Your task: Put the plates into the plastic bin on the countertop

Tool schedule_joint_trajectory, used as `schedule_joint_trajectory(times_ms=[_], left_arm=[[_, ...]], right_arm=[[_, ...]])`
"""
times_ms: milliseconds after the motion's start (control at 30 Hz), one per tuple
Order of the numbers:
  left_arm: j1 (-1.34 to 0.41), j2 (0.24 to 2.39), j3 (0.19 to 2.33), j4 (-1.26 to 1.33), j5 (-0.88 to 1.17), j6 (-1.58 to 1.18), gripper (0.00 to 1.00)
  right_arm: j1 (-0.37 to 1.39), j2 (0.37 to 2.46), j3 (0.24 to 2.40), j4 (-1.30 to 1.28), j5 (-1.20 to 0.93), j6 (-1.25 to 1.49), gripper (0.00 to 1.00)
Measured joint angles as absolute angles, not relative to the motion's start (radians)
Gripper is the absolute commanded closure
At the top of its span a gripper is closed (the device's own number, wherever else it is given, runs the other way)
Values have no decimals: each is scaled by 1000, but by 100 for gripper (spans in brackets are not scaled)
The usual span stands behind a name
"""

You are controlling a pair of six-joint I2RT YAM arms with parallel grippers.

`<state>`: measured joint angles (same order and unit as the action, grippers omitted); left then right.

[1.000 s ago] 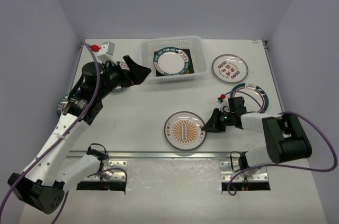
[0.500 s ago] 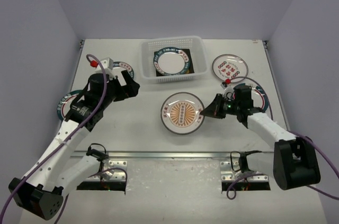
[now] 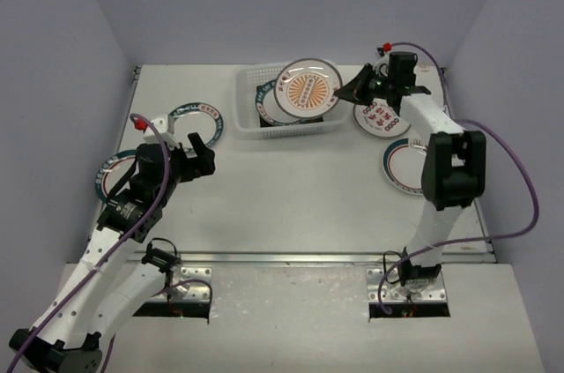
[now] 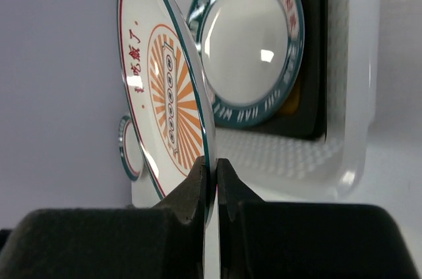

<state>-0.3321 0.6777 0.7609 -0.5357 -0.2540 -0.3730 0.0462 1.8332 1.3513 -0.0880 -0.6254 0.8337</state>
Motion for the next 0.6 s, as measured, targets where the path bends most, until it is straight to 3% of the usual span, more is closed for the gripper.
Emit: schedule_joint_trajectory(times_ms=[300, 500, 600], left_arm=[[-332, 690, 757, -523, -230, -363, 0], [-332, 695, 757, -517, -220, -359, 0], [-332, 700, 757, -516, -216, -354, 0]], right_arm=[[72, 2355, 1977, -225, -606, 829, 100], [95, 2464, 2060, -280, -647, 812, 100], [100, 2473, 2072, -319, -665, 782, 92]])
